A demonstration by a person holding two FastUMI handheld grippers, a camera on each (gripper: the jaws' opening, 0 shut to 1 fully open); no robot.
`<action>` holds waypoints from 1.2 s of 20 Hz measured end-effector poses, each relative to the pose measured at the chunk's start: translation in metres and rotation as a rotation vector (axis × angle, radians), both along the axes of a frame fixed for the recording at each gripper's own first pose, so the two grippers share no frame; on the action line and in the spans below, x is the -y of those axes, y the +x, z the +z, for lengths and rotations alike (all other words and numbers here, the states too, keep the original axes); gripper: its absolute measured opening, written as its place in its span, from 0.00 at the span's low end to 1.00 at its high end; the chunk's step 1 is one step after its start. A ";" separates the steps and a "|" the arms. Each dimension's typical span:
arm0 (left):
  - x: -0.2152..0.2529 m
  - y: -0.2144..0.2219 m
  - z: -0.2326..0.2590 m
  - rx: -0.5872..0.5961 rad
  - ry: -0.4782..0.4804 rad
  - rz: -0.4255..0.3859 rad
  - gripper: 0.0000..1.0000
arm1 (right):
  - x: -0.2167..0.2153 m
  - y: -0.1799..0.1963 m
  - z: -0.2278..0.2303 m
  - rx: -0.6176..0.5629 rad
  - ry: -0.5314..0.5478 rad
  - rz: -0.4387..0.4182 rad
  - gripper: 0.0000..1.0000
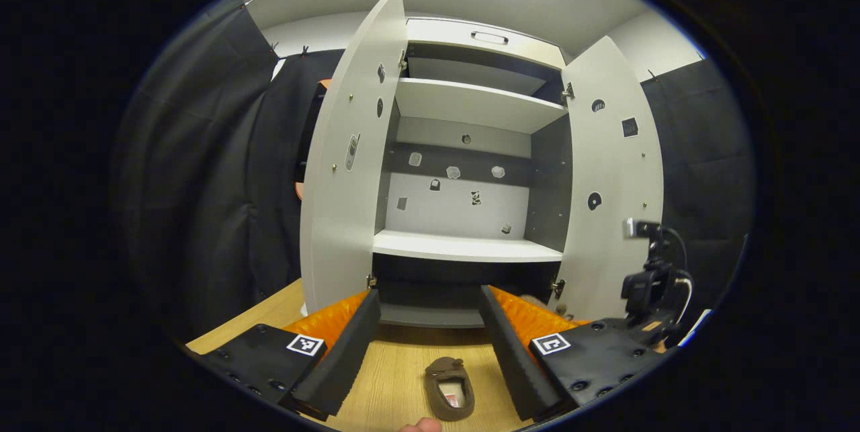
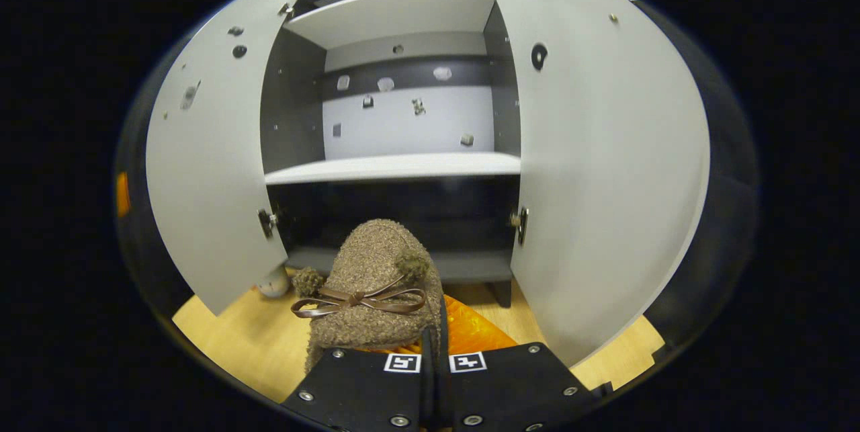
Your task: Grab one shoe with the right hand and put it into the shoe cabinet, grab the other shoe with the left hand and put it into the shoe cabinet; then close the right door with the right hand and the left door with the left hand.
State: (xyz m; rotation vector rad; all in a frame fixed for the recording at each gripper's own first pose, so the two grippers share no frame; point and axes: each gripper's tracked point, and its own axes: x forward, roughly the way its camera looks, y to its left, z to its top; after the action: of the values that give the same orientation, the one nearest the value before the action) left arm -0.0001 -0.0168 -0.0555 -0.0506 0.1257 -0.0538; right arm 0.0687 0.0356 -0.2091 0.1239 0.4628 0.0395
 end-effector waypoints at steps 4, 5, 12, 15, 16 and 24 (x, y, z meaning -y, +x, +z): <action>0.001 -0.001 0.000 0.014 -0.008 -0.019 0.97 | 0.001 0.051 0.105 0.131 -0.009 -0.048 0.01; 0.000 0.000 -0.001 0.015 -0.007 -0.021 0.97 | 0.000 0.068 0.126 0.156 -0.014 -0.052 0.01; -0.015 -0.007 -0.008 0.007 0.003 0.003 0.96 | 0.000 0.228 0.131 0.073 -0.001 -0.111 0.01; -0.025 -0.006 -0.011 -0.005 0.017 0.031 0.96 | 0.002 0.281 0.096 -0.042 0.016 -0.150 0.01; -0.030 -0.007 -0.011 -0.007 0.017 0.041 0.96 | 0.005 0.293 0.083 -0.071 0.015 -0.175 0.01; -0.057 -0.008 -0.016 -0.033 0.006 0.102 0.99 | 0.012 0.325 0.003 -0.295 -0.009 -0.241 0.02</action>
State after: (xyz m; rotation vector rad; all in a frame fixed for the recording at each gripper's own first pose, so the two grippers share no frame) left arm -0.0080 0.0407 -0.0712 -0.0521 0.1563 0.0492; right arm 0.3938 0.0241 -0.2060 0.1772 0.7394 -0.2201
